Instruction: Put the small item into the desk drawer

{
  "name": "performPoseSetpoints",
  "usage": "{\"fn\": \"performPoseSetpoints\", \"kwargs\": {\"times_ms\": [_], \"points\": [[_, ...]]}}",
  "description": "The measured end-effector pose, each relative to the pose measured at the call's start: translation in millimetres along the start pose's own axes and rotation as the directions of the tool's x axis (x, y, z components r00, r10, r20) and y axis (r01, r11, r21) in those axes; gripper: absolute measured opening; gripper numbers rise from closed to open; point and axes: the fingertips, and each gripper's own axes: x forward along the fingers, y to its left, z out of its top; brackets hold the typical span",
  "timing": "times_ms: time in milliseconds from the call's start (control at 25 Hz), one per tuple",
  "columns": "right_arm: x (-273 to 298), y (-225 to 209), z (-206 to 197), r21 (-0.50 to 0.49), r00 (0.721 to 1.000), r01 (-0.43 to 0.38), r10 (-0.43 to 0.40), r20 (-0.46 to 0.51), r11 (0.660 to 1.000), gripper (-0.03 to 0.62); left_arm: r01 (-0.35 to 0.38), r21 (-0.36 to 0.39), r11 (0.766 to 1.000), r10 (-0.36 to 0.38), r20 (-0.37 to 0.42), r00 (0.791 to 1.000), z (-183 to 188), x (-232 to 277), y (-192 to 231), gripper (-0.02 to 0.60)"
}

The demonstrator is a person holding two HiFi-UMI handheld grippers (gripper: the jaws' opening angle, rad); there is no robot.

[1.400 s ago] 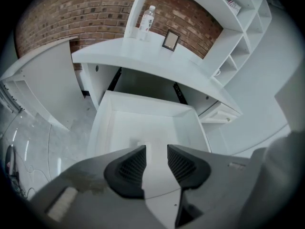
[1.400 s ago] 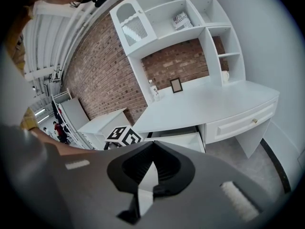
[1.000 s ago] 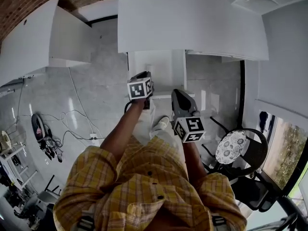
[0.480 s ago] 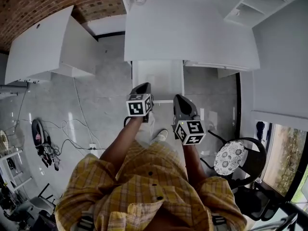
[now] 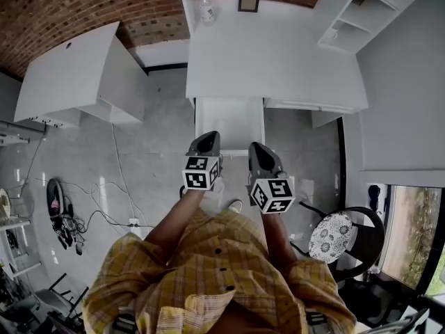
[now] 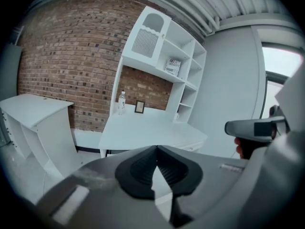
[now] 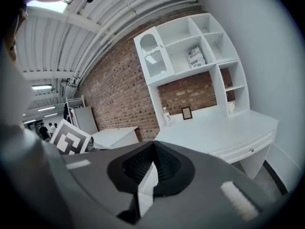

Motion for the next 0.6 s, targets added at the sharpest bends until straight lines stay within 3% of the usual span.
{"fn": "performPoseSetpoints", "kwargs": {"times_ms": [600], "points": [[-48,27,27,-0.044,0.996,-0.037,0.041,0.079,0.998,-0.003,0.006,0.11,0.994,-0.026,0.18,0.983,30,-83,-52,0.003]]}}
